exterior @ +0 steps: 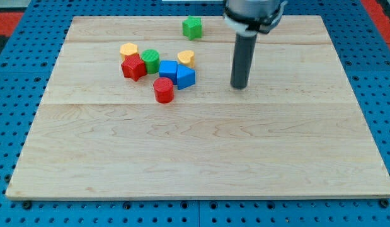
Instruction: Push the group of blocks slightly down
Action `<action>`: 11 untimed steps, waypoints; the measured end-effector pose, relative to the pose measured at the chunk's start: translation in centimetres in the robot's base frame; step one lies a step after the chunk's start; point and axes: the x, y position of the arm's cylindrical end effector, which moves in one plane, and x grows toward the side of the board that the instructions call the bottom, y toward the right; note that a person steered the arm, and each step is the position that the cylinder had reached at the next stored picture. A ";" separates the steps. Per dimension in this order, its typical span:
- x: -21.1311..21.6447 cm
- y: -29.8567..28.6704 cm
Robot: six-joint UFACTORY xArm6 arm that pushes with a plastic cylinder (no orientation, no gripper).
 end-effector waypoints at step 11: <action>-5.1 -24.2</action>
